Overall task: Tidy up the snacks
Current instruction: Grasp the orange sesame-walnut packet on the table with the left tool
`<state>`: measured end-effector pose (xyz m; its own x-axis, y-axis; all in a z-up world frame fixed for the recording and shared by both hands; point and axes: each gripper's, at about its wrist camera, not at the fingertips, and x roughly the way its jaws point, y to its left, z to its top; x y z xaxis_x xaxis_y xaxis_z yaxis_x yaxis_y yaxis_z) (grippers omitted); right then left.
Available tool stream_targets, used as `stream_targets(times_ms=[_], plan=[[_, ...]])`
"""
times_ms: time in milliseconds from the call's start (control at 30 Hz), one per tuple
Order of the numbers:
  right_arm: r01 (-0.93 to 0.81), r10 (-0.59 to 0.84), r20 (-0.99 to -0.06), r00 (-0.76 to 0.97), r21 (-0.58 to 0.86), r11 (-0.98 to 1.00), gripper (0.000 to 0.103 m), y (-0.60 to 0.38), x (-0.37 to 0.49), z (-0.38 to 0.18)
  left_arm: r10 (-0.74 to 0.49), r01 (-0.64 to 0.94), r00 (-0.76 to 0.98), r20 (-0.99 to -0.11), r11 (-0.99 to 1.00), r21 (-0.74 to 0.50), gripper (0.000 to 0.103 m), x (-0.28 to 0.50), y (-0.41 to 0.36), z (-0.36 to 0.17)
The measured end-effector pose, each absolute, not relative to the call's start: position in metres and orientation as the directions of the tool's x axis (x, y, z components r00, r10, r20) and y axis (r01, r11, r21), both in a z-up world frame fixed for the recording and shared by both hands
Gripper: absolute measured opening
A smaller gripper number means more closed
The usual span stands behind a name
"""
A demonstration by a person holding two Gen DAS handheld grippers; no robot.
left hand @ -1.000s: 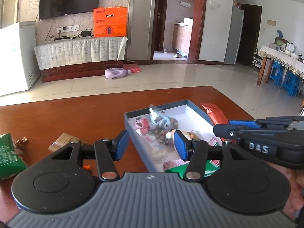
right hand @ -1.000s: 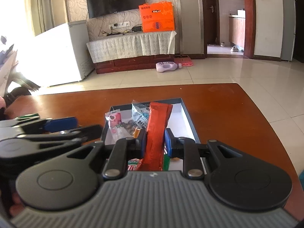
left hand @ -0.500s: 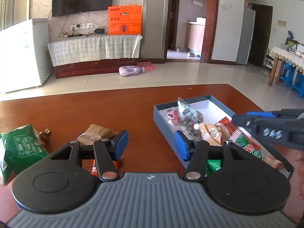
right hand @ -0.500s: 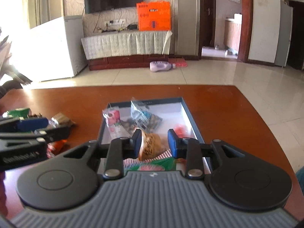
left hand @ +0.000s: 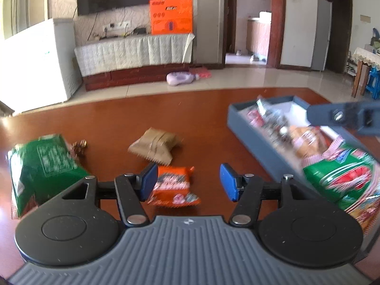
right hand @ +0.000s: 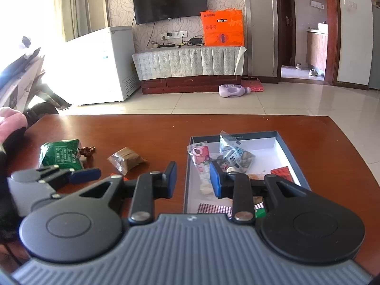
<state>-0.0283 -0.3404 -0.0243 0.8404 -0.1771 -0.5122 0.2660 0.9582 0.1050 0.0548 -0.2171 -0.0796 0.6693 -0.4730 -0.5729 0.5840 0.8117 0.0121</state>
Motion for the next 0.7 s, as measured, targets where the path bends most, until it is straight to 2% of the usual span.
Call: stream_targets(times_ms=[300,433,500,567,700], plan=[[0.244,-0.137,-0.524,0.841,0.141,0.96,0.033,-0.333,-0.016,-0.03,-0.451,0.557,0.637,-0.625,0.83,-0.03,0.064,0.083,-0.219,-0.106],[0.226,-0.121,-0.533,0.837,0.137,0.964,0.033,-0.326,-0.009,-0.034,-0.453,0.569,0.624,-0.637,0.822,-0.027,0.054,0.087,-0.227,-0.112],[0.215,-0.105,-0.538,0.836,0.146,0.966,0.033,-0.323,-0.005,-0.035,-0.463,0.566,0.613,-0.64,0.822,-0.052,0.053,0.089,-0.225,-0.112],[0.205,-0.086,-0.542,0.836,0.162,0.965,0.033,-0.319,0.002,-0.037,-0.463,0.555,0.607,-0.645,0.829,-0.073,0.044,0.09,-0.221,-0.111],[0.185,-0.051,-0.544,0.838,0.193,0.964,0.033,-0.304,0.019,-0.042,-0.435,0.512,0.598,-0.673,0.853,-0.096,0.044,0.091,-0.205,-0.105]])
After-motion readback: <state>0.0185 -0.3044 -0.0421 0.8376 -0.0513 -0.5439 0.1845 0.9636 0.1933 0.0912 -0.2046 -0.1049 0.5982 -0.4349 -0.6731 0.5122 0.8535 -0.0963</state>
